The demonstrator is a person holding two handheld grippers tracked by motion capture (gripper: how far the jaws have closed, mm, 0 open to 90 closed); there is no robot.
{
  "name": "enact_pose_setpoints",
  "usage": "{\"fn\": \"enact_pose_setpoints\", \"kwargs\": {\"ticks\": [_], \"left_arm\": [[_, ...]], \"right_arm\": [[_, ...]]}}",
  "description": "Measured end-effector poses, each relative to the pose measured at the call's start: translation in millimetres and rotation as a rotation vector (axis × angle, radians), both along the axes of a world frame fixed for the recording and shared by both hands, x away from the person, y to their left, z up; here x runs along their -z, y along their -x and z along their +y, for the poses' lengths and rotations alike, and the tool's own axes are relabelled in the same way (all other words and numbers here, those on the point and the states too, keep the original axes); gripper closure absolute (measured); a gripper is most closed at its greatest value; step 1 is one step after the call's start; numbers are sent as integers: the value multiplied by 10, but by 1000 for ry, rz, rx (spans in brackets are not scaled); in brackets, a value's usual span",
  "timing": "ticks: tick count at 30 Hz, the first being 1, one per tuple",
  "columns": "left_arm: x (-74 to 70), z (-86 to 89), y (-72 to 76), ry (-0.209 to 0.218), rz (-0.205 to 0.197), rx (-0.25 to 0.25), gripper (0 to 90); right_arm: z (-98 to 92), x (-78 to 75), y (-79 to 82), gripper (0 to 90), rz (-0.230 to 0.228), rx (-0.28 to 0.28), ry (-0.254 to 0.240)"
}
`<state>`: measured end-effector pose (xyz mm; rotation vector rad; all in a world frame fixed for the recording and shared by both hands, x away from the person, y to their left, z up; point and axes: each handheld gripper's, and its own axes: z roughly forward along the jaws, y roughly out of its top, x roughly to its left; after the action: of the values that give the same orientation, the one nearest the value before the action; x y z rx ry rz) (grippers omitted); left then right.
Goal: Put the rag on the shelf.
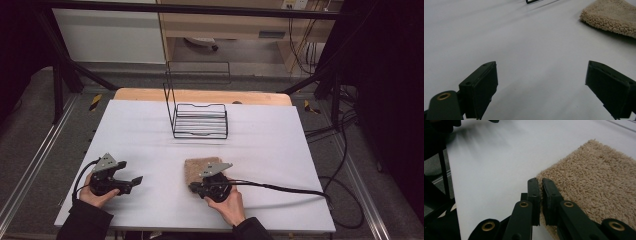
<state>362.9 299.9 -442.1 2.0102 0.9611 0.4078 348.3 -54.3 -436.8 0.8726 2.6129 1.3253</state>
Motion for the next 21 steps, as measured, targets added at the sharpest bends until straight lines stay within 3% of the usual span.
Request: {"fn": "enact_pose_setpoints", "kwargs": {"ticks": [6,11,14,21], "left_arm": [[0,-3,1,-1,0,1,107],[-4,-6,6,-1,1,5,107],[-4,-6,3,3,3,-1,102],[-12,-41,4,-5,2,1,96]], "right_arm": [[61,48,22,834,1,-12,17],[40,1,16,706,9,-12,-12],[-72,-121,-10,609,-24,24,-26],[-379,-172,-137,460,-51,121,-22]]}}
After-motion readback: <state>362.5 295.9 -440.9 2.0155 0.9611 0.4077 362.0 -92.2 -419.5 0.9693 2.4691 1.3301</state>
